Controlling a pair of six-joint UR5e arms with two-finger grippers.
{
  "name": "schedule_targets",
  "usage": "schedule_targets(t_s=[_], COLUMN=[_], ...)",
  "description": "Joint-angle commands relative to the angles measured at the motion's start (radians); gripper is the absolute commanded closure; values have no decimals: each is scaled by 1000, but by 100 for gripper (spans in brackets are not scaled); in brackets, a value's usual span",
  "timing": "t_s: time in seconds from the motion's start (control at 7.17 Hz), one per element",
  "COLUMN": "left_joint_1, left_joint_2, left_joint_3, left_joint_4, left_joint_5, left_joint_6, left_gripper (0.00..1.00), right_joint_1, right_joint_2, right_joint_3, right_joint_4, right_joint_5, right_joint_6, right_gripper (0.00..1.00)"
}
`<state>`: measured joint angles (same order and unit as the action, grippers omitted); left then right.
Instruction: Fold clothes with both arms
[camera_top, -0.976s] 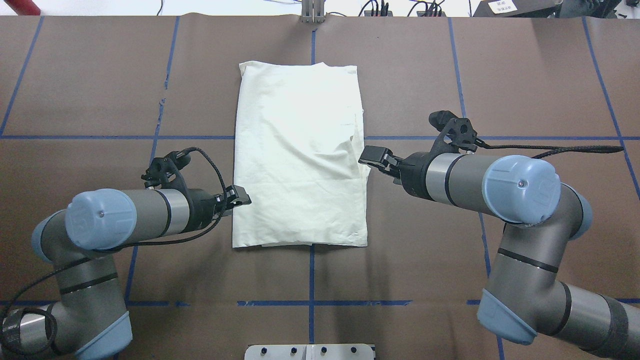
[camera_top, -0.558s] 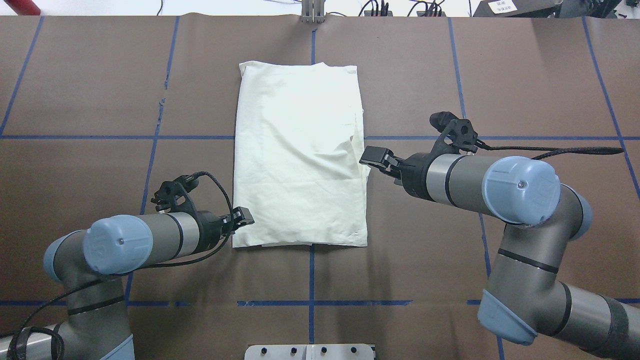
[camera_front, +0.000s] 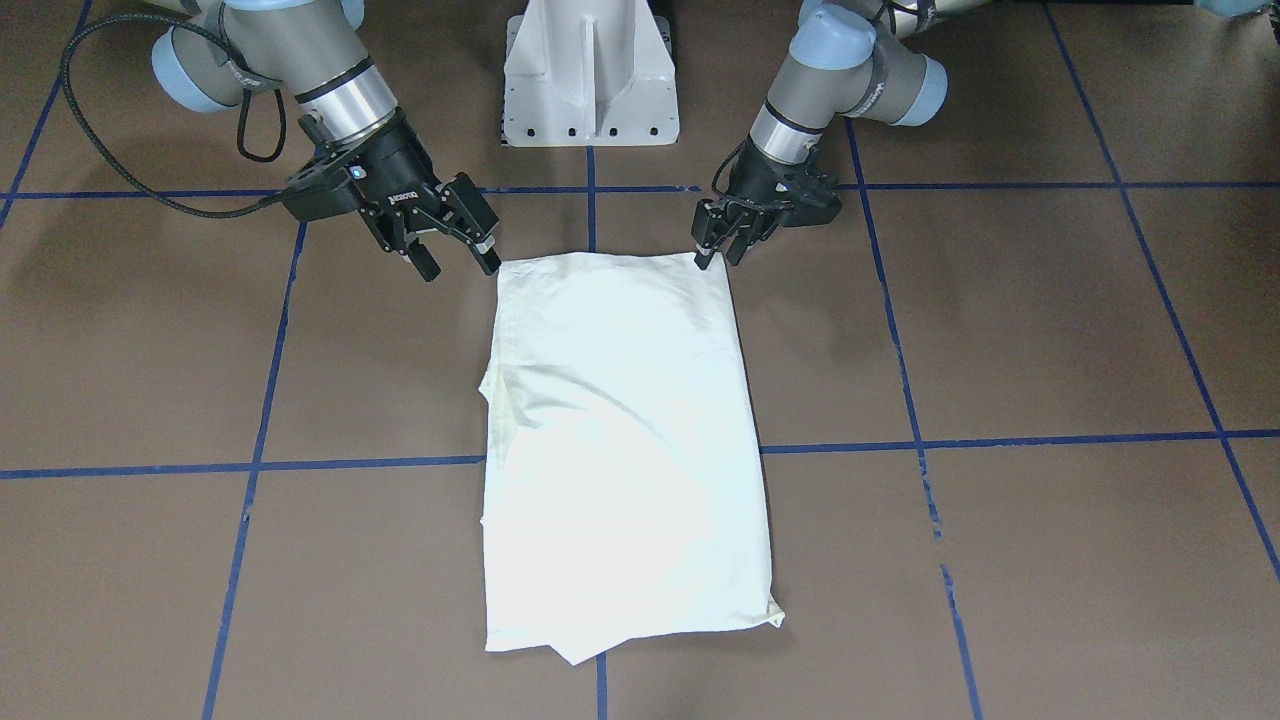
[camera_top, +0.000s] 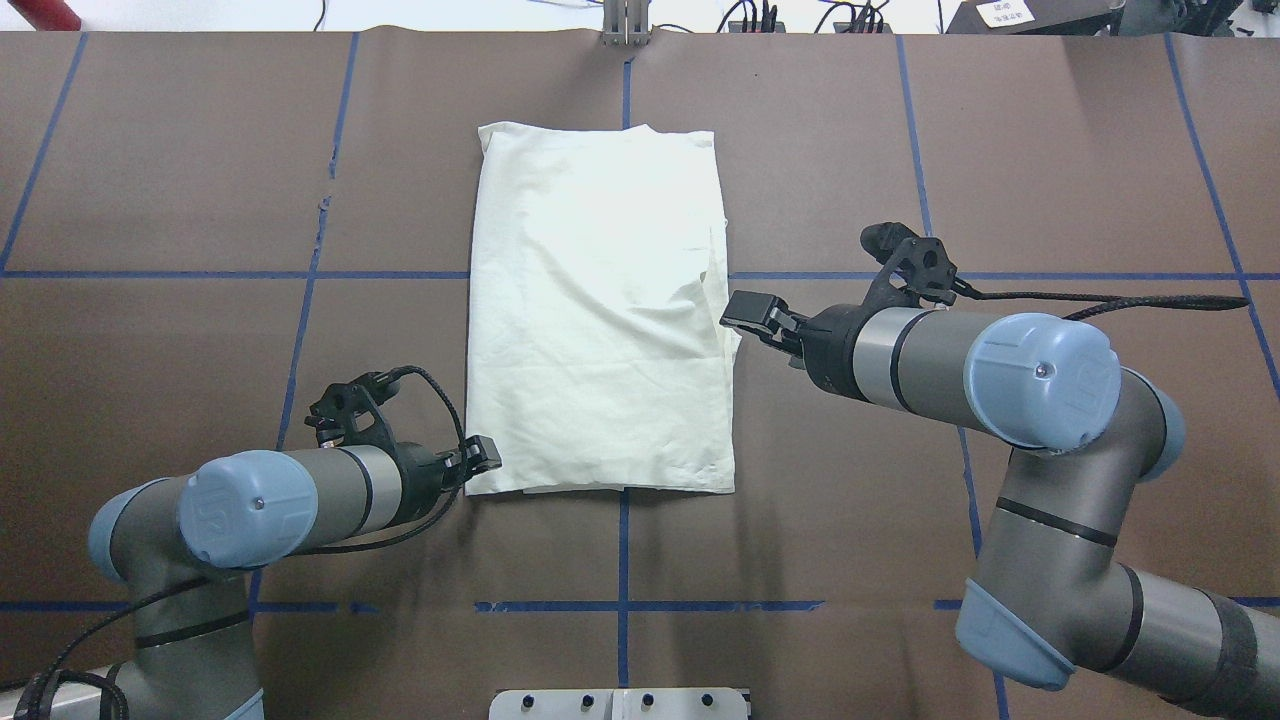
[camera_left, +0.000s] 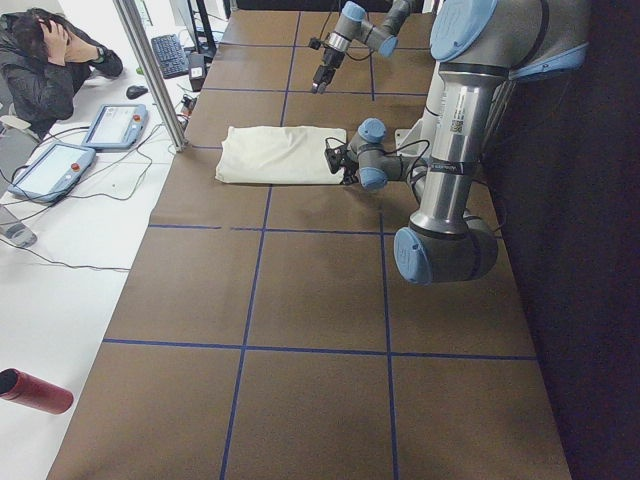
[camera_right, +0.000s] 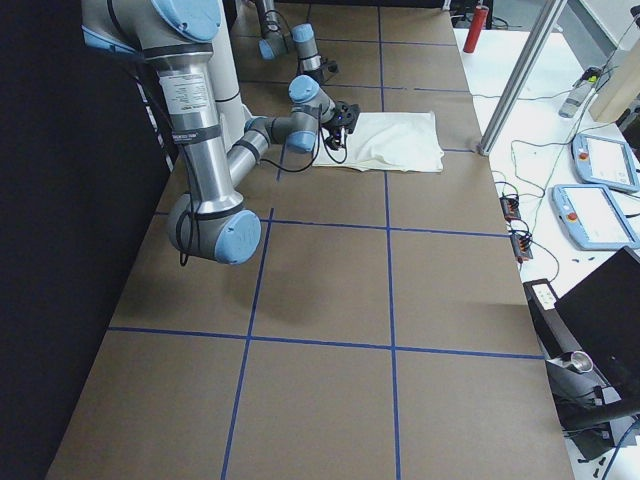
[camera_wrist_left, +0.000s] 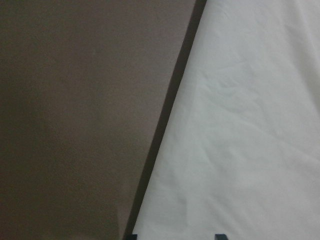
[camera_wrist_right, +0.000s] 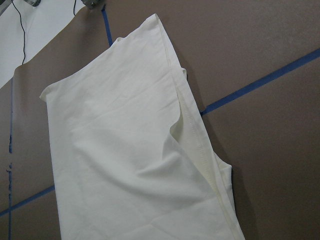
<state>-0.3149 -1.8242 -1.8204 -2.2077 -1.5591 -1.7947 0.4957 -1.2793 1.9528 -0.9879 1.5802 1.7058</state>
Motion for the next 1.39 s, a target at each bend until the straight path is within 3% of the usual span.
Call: schedule_targets(t_s=[0.0,1.26], left_joint_1=[13,27], left_joint_2=[2,0], left_joint_3=[1,0], left_joint_4=[0,5], left_joint_5=[1,50], left_joint_6=[0,0], left_gripper=[39,41], right_joint_1=[0,-2], right_joint_2=[0,-2], right_joint_3=[0,0], right_joint_4=[2,2], right_joint_5=[0,-6], right_joint_6=[0,0], right_gripper=[1,1])
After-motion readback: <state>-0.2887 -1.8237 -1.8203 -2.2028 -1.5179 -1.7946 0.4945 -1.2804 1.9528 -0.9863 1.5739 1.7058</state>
